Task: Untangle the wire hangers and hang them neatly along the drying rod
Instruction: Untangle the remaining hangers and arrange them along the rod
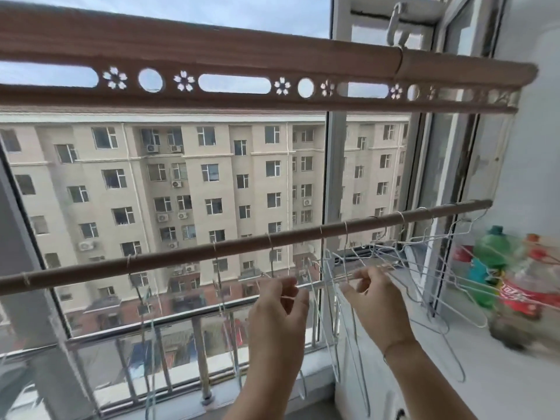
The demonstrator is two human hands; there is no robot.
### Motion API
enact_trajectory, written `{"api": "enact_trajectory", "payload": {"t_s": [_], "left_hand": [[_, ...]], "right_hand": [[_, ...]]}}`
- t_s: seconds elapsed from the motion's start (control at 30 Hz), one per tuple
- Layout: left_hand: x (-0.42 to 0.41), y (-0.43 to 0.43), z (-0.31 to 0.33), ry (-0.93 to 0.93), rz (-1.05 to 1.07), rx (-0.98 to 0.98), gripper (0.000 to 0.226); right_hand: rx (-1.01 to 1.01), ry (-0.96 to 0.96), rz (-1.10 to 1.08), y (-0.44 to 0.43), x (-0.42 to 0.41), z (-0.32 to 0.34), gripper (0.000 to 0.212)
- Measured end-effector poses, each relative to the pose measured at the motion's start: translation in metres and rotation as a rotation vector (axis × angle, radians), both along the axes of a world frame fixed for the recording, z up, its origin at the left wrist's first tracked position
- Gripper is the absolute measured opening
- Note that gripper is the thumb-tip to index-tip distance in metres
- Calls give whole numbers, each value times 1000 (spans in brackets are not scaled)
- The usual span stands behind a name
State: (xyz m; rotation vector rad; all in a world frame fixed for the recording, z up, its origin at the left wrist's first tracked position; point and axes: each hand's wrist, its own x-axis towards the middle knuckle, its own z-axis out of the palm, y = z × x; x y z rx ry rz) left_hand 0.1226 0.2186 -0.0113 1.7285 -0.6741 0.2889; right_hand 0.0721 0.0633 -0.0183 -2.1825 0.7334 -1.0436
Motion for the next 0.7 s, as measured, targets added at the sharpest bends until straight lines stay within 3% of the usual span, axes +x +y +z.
{"api": "enact_trajectory", "payload": {"t_s": [0.2,0.5,0.7], "left_hand": [[2,-76,-5,189,-25,191,40],[21,-113,2,181,85,90,41],[30,-110,0,169,47,66,38]], "right_hand": [[110,166,41,-45,1,-12,24],[-4,-45,35,-70,8,12,20],[-49,-163,10,-81,2,35,19]]}}
